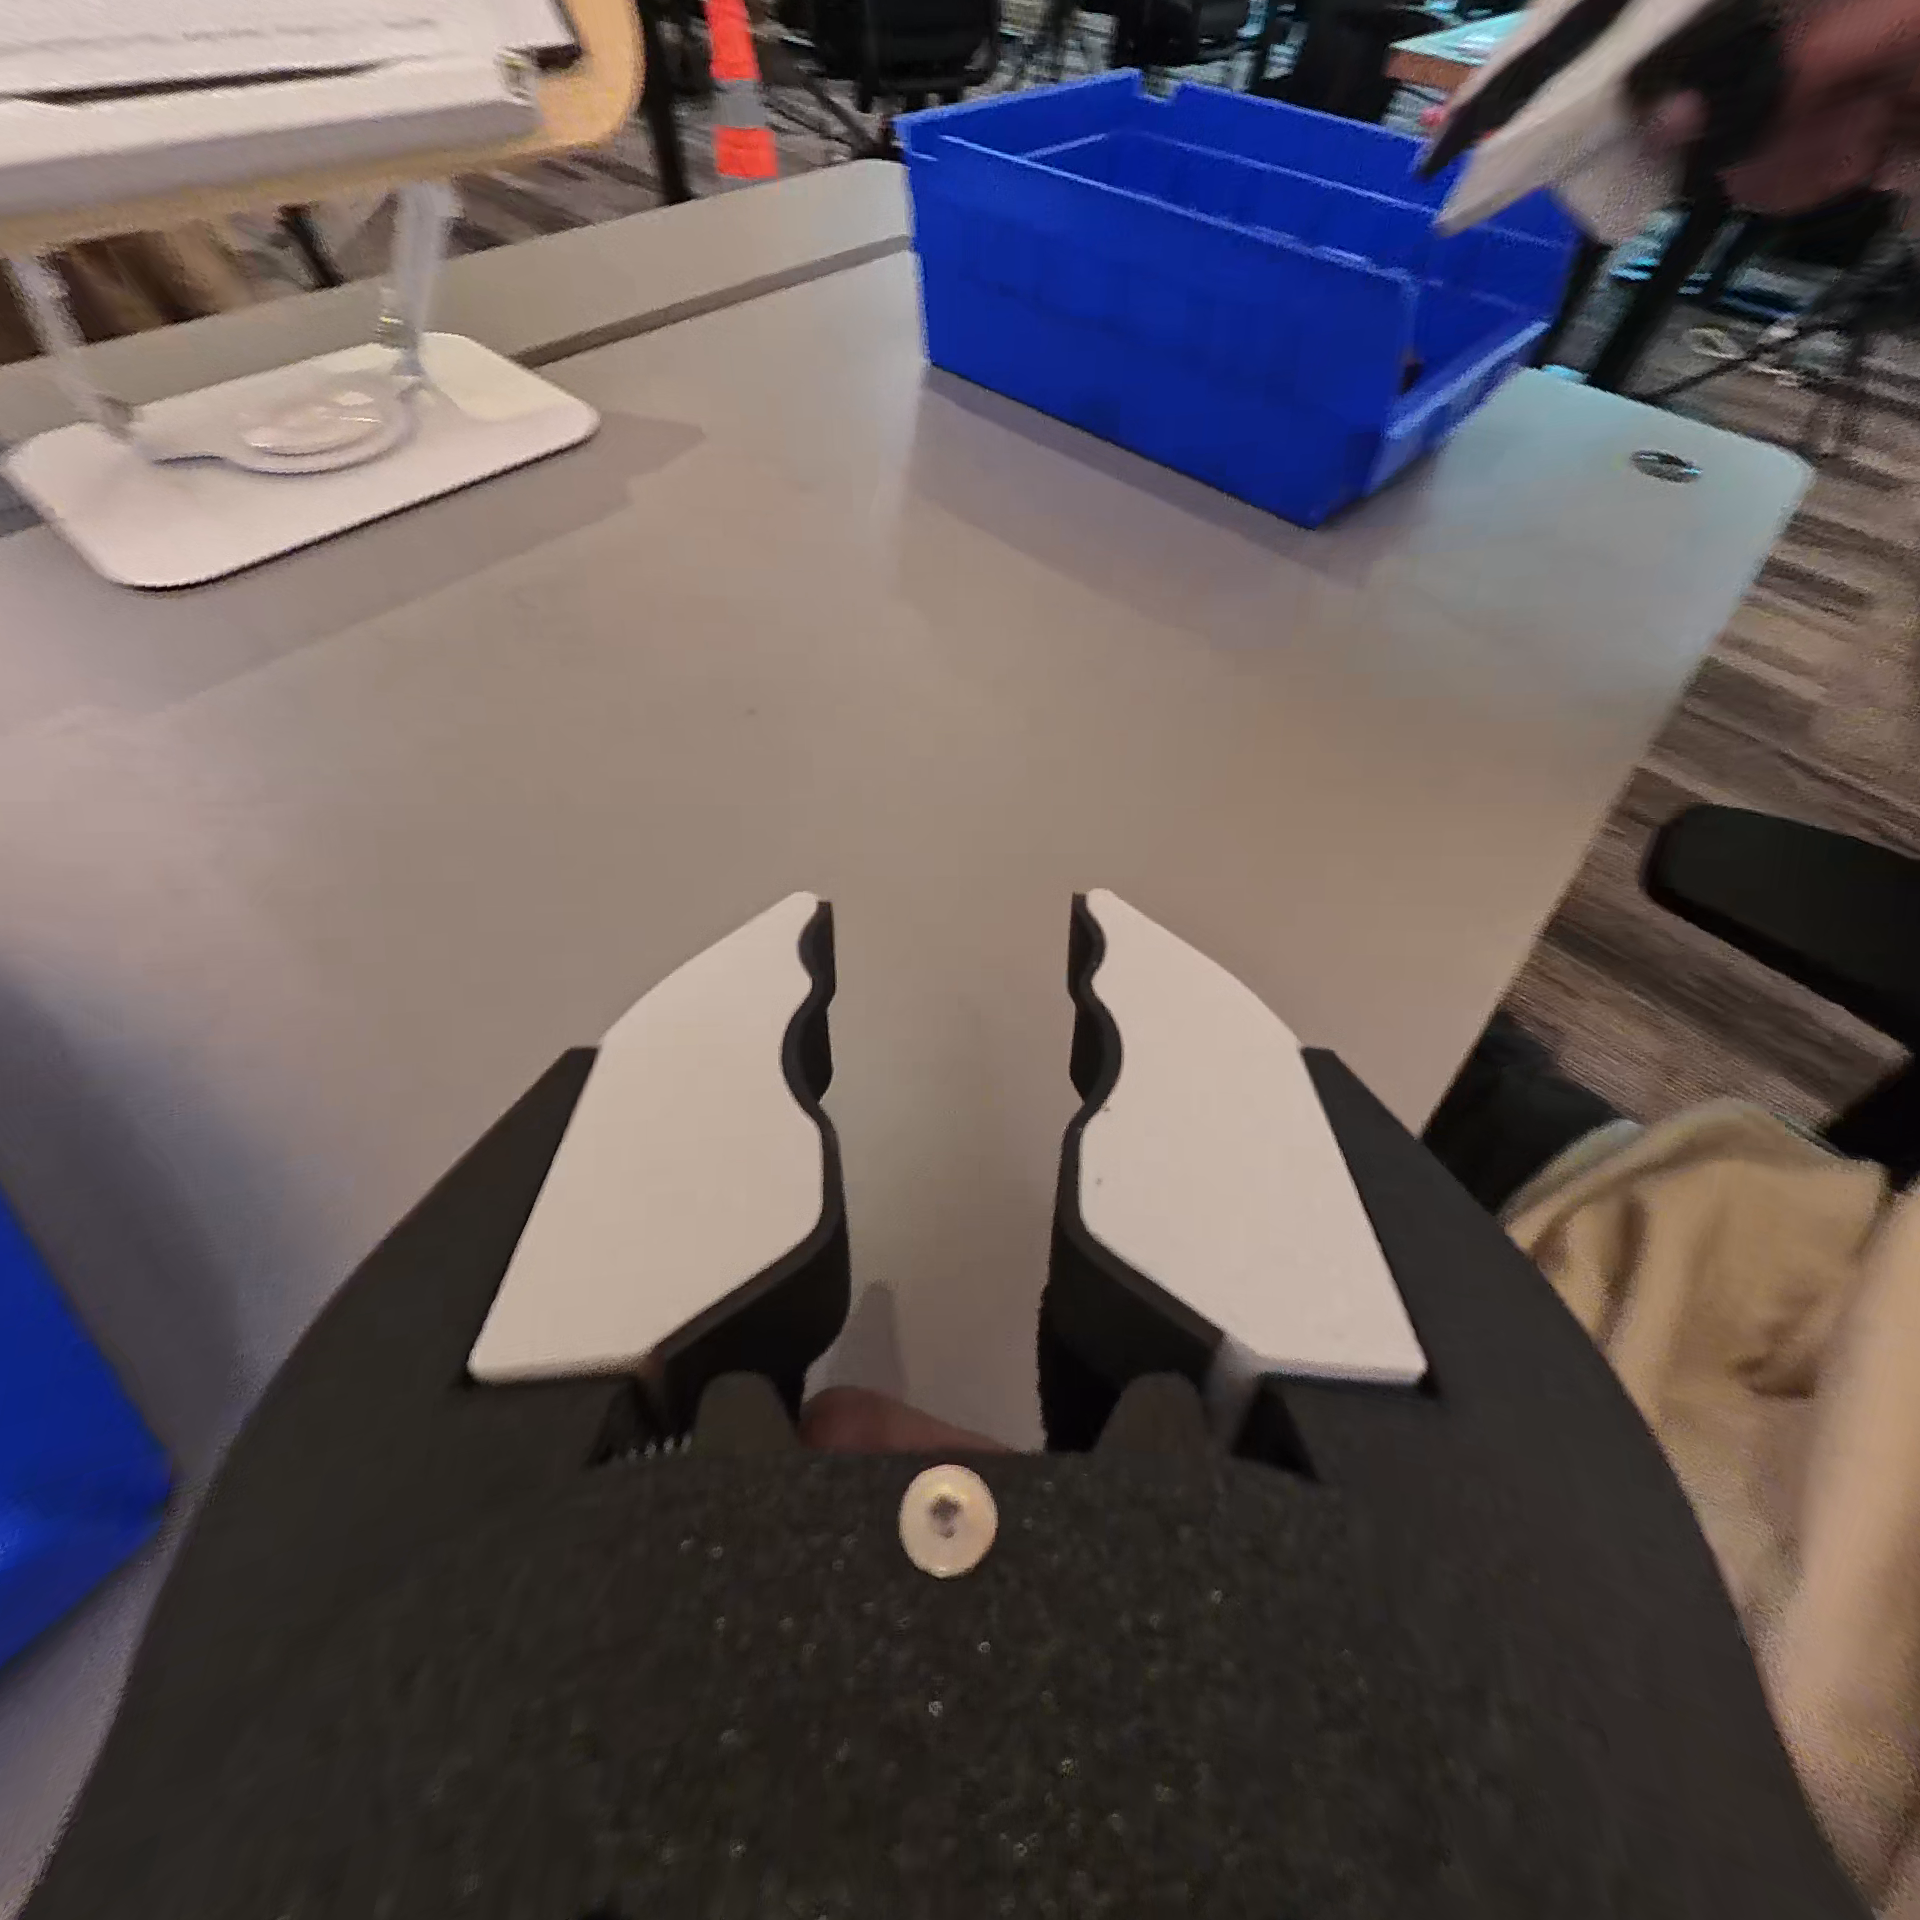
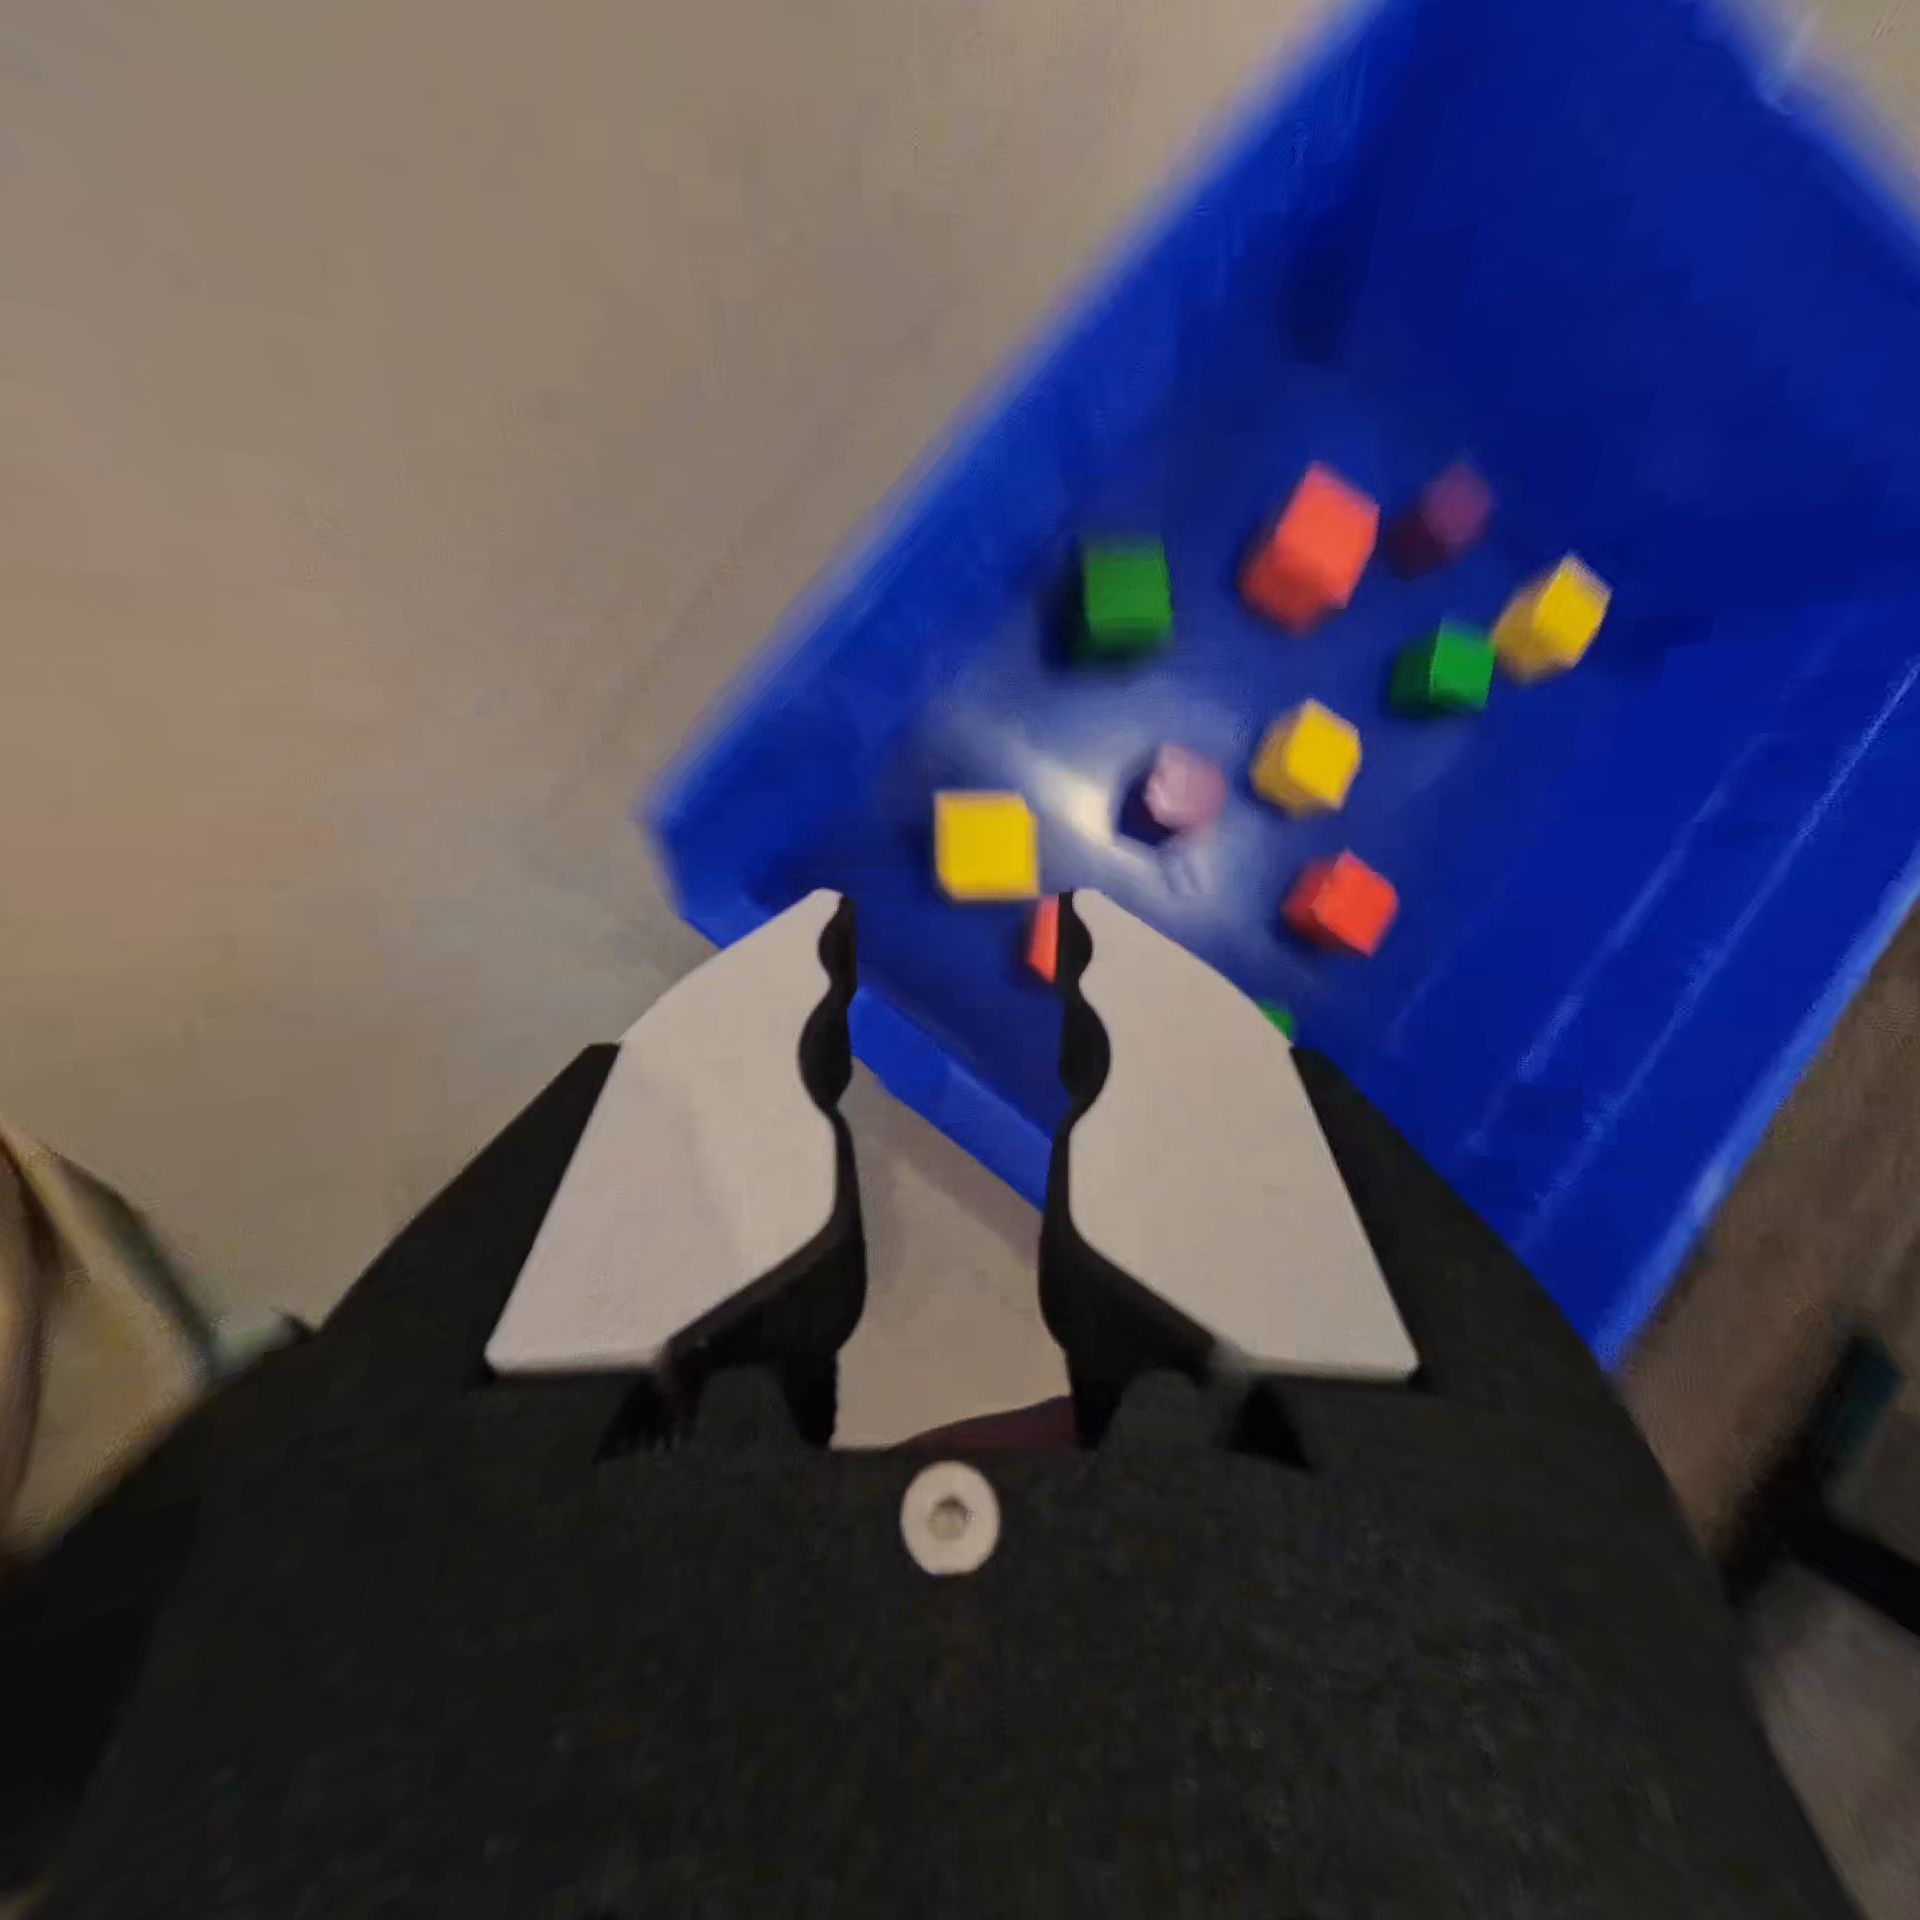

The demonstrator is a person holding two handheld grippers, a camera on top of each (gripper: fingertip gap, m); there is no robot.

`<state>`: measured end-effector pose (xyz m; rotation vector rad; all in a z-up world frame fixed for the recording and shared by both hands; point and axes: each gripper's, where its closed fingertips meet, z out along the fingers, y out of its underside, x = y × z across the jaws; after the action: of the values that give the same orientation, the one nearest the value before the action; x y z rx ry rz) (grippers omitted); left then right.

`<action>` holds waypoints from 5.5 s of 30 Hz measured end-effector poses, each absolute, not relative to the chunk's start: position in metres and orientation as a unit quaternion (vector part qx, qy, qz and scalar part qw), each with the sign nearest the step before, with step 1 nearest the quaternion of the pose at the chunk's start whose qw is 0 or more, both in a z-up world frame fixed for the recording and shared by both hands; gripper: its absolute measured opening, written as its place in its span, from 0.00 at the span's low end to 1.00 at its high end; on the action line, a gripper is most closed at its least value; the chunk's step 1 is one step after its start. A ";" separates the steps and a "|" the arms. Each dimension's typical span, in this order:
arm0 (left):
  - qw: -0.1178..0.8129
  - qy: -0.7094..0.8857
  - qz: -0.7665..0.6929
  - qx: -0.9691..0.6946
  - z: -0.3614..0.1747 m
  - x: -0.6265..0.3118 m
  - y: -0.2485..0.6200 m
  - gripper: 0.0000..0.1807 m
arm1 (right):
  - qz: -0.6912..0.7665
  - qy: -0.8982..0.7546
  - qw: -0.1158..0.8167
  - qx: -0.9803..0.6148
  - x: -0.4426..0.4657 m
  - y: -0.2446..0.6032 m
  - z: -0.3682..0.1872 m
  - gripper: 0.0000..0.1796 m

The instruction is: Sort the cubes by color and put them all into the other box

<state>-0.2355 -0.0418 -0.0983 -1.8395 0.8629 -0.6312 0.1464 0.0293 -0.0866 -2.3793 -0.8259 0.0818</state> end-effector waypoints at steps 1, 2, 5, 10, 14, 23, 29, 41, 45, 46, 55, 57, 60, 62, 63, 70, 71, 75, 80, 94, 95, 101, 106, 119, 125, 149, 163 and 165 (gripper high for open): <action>0.496 0.340 -0.241 -0.762 -0.098 -0.242 -0.037 0.24 | 0.057 -0.300 0.378 -0.874 0.118 0.023 -0.072 0.20; 0.506 0.319 -0.220 -0.770 -0.097 -0.250 -0.032 0.24 | 0.102 -0.282 0.444 -0.844 0.085 0.013 -0.061 0.21; 0.533 0.252 -0.184 -0.787 -0.095 -0.272 -0.022 0.25 | 0.285 -0.203 0.561 -0.750 -0.016 -0.028 -0.054 0.23; 0.558 0.178 -0.192 -0.787 -0.099 -0.293 -0.025 0.24 | 0.311 -0.202 0.549 -0.749 -0.097 -0.070 -0.112 0.27; 0.544 0.184 -0.199 -0.794 -0.109 -0.296 -0.027 0.24 | 0.270 -0.217 0.568 -0.747 -0.107 -0.076 -0.119 0.27; 0.515 0.223 -0.249 -0.790 -0.114 -0.272 -0.028 0.24 | 0.097 0.001 0.665 -0.740 0.013 -0.037 -0.089 0.27; 0.502 0.274 -0.246 -0.782 -0.119 -0.242 -0.031 0.24 | 0.000 0.079 0.635 -0.768 0.086 0.002 -0.098 0.33; 0.471 0.357 -0.238 -0.771 -0.105 -0.044 0.004 0.30 | 0.088 0.088 0.684 -0.719 0.119 -0.004 -0.055 0.32; 0.496 0.292 -0.208 -0.791 -0.102 0.024 0.048 0.32 | -0.017 0.140 0.645 -0.751 0.197 -0.014 -0.078 0.36; 0.493 0.273 -0.207 -0.800 -0.105 0.035 0.055 0.32 | -0.038 0.148 0.634 -0.759 0.205 -0.012 -0.086 0.36; 0.504 0.185 -0.126 -0.834 -0.126 0.045 0.093 0.02 | -0.069 0.195 0.579 -0.789 0.226 0.015 -0.123 0.07; 0.507 0.168 -0.140 -0.833 -0.121 0.040 0.091 0.02 | -0.042 0.194 0.579 -0.791 0.222 0.014 -0.125 0.02; 0.540 0.175 -0.123 -0.814 -0.107 0.025 0.077 0.01 | -0.025 0.204 0.586 -0.784 0.209 0.004 -0.119 0.01; 0.549 0.177 -0.126 -0.807 -0.099 0.004 0.064 0.01 | -0.017 0.199 0.605 -0.771 0.192 -0.006 -0.109 0.01; 0.551 0.175 -0.128 -0.806 -0.097 -0.009 0.057 0.01 | -0.018 0.192 0.612 -0.767 0.179 -0.012 -0.103 0.01; 0.550 0.136 -0.119 -0.815 -0.088 -0.139 0.013 0.02 | 0.041 0.122 0.631 -0.765 0.055 -0.039 -0.080 0.03; 0.554 0.126 -0.107 -0.816 -0.087 -0.160 0.009 0.01 | 0.047 0.110 0.630 -0.767 0.037 -0.036 -0.079 0.03; 0.564 0.083 -0.071 -0.819 -0.088 -0.233 0.005 0.01 | 0.066 0.066 0.622 -0.777 -0.036 -0.020 -0.086 0.02; 0.561 0.050 -0.050 -0.825 -0.103 -0.288 0.006 0.02 | 0.082 0.029 0.607 -0.790 -0.091 -0.001 -0.102 0.02; 0.515 0.052 -0.101 -0.850 -0.123 -0.344 -0.065 0.34 | 0.148 -0.068 0.590 -0.791 -0.103 -0.042 -0.108 0.28; 0.521 0.032 -0.090 -0.848 -0.122 -0.371 -0.070 0.33 | 0.149 -0.083 0.606 -0.777 -0.101 -0.055 -0.103 0.27; 0.517 -0.073 0.035 -0.852 -0.115 -0.545 -0.023 0.35 | 0.207 -0.151 0.651 -0.715 -0.138 -0.095 -0.076 0.25; 0.498 -0.095 0.018 -0.862 -0.121 -0.592 0.044 0.31 | 0.246 -0.209 0.623 -0.713 -0.190 -0.113 -0.088 0.24; 0.499 -0.100 0.056 -0.859 -0.128 -0.588 -0.018 0.02 | 0.317 -0.251 0.490 -0.772 -0.334 -0.099 -0.131 0.24; 0.510 -0.142 0.066 -0.846 -0.127 -0.588 -0.091 0.02 | 0.279 -0.263 0.517 -0.766 -0.374 -0.078 -0.117 0.25; 0.721 -0.002 0.057 -0.690 0.076 -0.368 -0.102 0.03 | 0.158 -0.099 0.732 -0.655 -0.190 -0.050 0.079 0.01; 0.656 0.134 -0.136 -0.730 0.015 0.014 0.000 0.02 | -0.003 0.085 0.666 -0.741 0.200 -0.031 0.027 0.02; 0.642 0.146 -0.137 -0.740 -0.010 0.040 0.003 0.02 | -0.006 0.089 0.641 -0.762 0.226 -0.030 -0.002 0.02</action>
<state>0.0404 0.0034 -0.0097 -1.6877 0.3319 -0.3122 0.2257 -0.0298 -0.0020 -1.7383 0.2024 -0.0132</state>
